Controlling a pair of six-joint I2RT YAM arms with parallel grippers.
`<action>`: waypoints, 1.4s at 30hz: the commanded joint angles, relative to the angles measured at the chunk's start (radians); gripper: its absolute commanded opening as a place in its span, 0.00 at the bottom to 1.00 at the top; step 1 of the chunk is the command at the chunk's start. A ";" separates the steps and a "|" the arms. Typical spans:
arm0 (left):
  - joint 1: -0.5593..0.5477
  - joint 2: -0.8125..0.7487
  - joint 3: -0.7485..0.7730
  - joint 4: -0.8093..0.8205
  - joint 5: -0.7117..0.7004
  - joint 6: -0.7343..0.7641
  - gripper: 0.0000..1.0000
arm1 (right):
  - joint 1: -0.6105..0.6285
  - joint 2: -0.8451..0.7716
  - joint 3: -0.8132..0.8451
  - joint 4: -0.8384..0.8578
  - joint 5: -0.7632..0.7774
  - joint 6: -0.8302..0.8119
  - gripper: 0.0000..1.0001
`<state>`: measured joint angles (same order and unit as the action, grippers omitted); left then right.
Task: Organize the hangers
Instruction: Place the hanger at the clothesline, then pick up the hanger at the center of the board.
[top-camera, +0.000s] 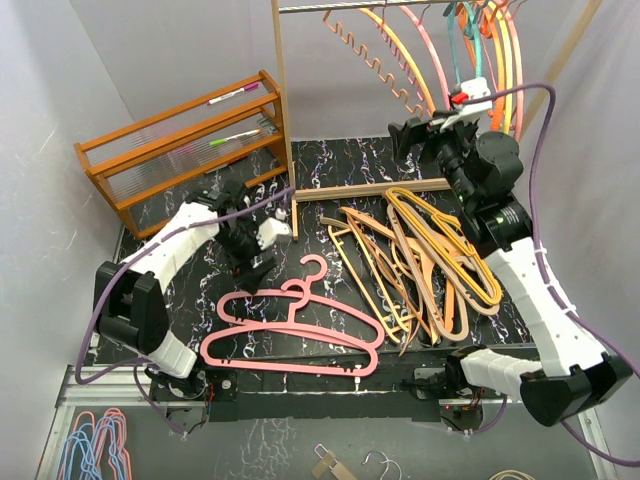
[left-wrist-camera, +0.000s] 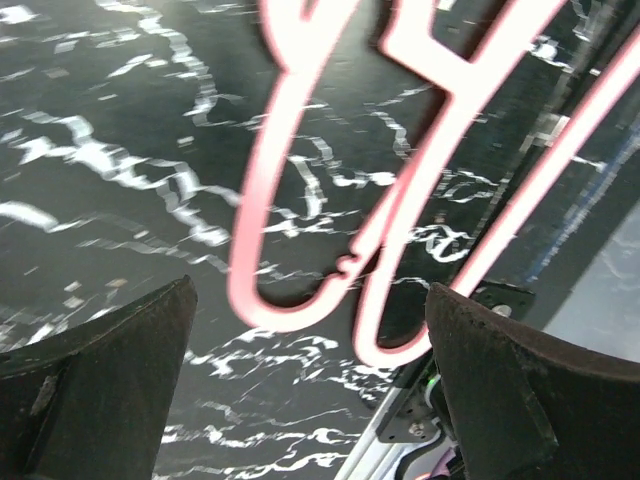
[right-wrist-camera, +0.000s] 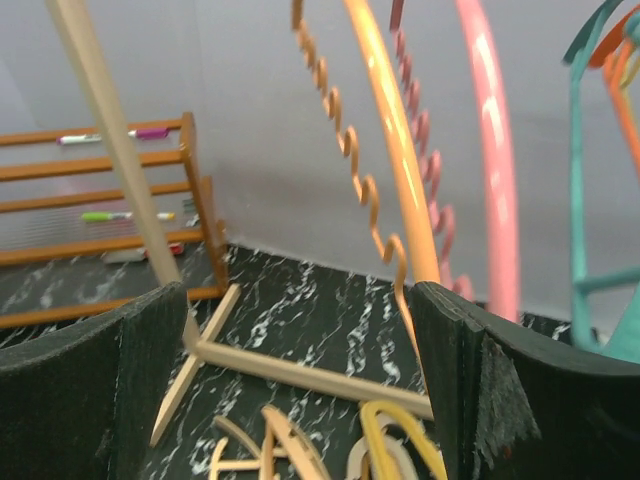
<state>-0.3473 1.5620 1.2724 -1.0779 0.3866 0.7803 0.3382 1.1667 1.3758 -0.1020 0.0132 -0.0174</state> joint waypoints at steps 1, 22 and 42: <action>-0.108 -0.070 -0.097 -0.044 0.116 0.028 0.97 | 0.000 -0.095 -0.104 -0.001 -0.042 0.081 0.98; -0.403 -0.164 -0.430 0.446 -0.112 -0.085 0.97 | 0.000 -0.204 -0.221 -0.059 0.005 0.143 0.98; -0.407 -0.159 -0.554 0.524 -0.081 0.013 0.77 | 0.001 -0.238 -0.353 -0.085 -0.056 0.192 0.98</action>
<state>-0.7502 1.4120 0.7483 -0.5941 0.3058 0.7563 0.3386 0.9657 1.0660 -0.1951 -0.0151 0.1390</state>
